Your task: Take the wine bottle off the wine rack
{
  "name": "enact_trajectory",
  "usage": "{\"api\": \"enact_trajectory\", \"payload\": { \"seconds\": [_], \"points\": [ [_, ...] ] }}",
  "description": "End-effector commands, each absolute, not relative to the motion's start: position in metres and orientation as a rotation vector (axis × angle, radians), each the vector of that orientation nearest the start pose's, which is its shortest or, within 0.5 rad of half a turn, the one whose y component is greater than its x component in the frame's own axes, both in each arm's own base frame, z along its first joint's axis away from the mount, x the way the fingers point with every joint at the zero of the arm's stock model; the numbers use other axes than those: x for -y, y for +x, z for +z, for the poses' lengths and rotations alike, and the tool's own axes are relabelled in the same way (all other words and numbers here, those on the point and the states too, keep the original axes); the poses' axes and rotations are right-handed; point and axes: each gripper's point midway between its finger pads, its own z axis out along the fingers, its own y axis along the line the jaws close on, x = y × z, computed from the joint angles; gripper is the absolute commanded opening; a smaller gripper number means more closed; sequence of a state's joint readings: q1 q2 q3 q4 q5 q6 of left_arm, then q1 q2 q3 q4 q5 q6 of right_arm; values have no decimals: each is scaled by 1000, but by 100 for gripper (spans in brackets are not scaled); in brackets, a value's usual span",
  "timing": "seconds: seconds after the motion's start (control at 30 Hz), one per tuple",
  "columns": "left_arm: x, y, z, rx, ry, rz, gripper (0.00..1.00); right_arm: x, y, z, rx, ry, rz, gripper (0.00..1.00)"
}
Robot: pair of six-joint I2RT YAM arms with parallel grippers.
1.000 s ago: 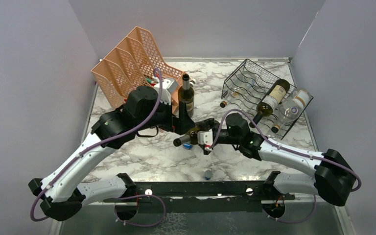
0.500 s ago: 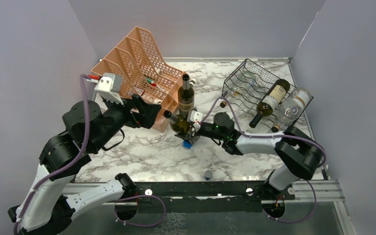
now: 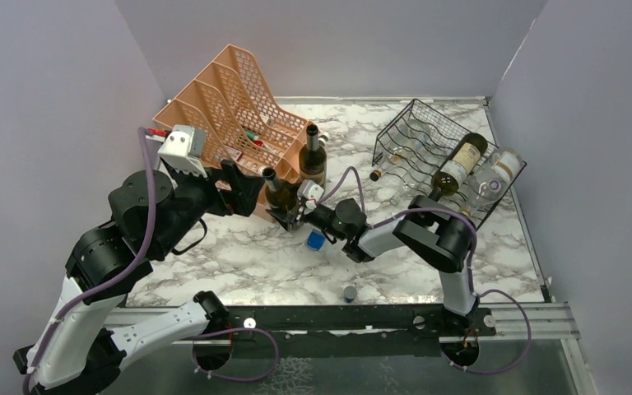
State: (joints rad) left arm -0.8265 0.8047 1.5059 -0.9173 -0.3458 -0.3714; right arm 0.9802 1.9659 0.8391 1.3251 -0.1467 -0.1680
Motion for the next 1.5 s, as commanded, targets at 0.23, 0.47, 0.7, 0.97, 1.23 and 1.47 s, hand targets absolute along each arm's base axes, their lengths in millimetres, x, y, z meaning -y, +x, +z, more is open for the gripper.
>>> {"api": "enact_trajectory", "payload": {
  "seconds": [0.23, 0.47, 0.7, 0.97, 1.23, 1.47],
  "points": [
    [114, 180, 411, -1800, 148, -485, 99, -435, 307, 209, -975, -514, 747, 36],
    [121, 183, 404, -1824, 162, -486, 99, -429, 318, 189, -1052, -444, 743, 45],
    [123, 184, 396, -1831, 149, -494, 99, -428, 311, 175, -1109, -458, 781, 70],
    [127, 185, 395, -1830, 146, -513, 99, -427, 309, 181, -1140, -470, 789, 84],
    [130, 186, 391, -1834, 139, -522, 99, -424, 303, 180, -1161, -517, 781, 100],
    [130, 184, 390, -1833, 134, -535, 99, -426, 290, 174, -1229, -577, 831, 100]
  ]
}}
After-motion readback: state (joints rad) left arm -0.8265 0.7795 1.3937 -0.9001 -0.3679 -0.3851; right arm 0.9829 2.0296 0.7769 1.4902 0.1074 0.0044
